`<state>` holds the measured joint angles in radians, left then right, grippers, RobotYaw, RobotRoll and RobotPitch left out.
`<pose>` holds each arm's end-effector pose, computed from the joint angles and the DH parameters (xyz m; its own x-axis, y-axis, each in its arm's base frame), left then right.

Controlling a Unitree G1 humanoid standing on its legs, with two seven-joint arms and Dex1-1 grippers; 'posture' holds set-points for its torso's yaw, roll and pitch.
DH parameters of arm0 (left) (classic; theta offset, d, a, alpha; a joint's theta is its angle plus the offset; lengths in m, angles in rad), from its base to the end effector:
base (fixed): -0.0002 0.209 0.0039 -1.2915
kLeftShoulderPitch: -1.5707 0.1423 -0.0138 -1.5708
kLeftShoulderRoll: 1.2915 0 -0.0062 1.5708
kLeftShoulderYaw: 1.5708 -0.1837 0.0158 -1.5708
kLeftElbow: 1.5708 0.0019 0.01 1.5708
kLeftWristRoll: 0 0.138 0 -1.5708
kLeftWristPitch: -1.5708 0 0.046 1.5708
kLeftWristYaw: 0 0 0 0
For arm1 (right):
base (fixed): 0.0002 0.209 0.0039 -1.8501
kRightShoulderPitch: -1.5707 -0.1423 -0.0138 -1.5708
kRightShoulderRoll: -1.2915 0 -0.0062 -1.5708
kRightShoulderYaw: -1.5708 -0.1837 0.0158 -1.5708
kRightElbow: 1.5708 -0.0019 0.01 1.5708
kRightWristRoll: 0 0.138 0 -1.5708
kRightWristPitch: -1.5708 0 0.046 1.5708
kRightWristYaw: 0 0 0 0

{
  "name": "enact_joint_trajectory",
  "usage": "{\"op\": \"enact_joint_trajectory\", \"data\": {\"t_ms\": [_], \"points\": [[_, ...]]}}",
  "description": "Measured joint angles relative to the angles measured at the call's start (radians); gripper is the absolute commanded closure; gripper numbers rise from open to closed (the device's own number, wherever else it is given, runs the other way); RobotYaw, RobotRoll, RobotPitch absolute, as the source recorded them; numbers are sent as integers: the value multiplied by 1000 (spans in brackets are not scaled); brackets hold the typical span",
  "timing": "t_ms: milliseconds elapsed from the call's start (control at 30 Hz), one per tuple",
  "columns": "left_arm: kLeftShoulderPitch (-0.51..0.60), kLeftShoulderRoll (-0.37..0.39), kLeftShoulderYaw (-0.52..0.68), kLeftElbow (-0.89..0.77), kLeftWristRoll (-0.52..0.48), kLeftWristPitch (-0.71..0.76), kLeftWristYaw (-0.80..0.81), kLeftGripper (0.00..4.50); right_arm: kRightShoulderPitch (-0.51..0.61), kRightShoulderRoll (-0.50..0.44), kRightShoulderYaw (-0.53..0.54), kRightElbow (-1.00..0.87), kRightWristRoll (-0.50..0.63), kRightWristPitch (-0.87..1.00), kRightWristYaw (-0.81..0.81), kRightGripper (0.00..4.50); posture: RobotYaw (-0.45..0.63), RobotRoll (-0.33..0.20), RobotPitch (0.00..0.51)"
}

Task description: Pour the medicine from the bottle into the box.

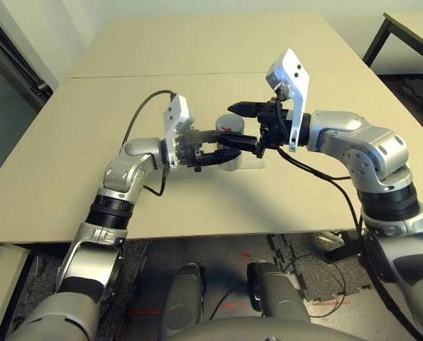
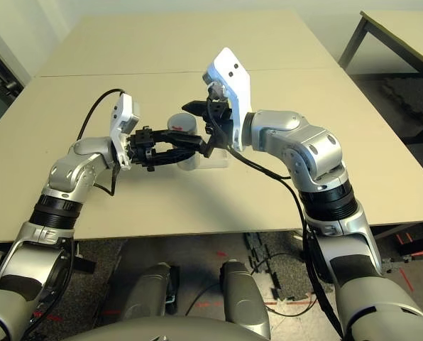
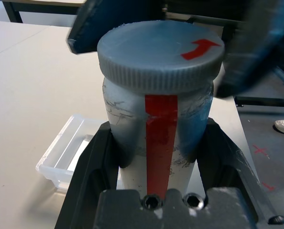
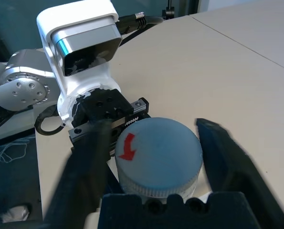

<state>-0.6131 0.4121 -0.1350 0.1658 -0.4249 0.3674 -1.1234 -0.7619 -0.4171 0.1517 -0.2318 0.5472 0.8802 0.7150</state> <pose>0.3031 0.1713 0.1551 0.2358 -0.9699 -0.0611 0.9715 0.2336 0.0407 0.2758 -0.1298 0.2259 0.3823 0.9155 -0.1253 -0.9238 0.3755 -0.0751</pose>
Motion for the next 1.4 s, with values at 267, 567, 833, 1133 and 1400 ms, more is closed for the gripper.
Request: {"op": "enact_joint_trajectory", "data": {"t_ms": [267, 567, 833, 1133, 1400], "points": [[0, 0, -2, 0, 0, 2, 0, 2036, 0, 0, -3, -3, 0, 12, 1, 1911, -34, 0, 84], [-12, -7, 22, 5, 15, -20, 23, 2036, -100, 99, -100, 98, -11, -27, -122, 1912, -31, 0, 80], [-32, -24, 19, 59, 70, -86, 93, 2036, -130, 109, -164, 226, -105, -116, -258, 1912, -30, 0, 85], [-183, -59, 116, 328, 208, -292, 400, 2036, -54, 102, -188, 340, -221, -234, -376, 1912, -25, 0, 93], [-250, -106, 153, 583, 286, -404, 582, 2036, 23, 172, -246, 375, -265, -315, -502, 1912, -25, 0, 93]]}}
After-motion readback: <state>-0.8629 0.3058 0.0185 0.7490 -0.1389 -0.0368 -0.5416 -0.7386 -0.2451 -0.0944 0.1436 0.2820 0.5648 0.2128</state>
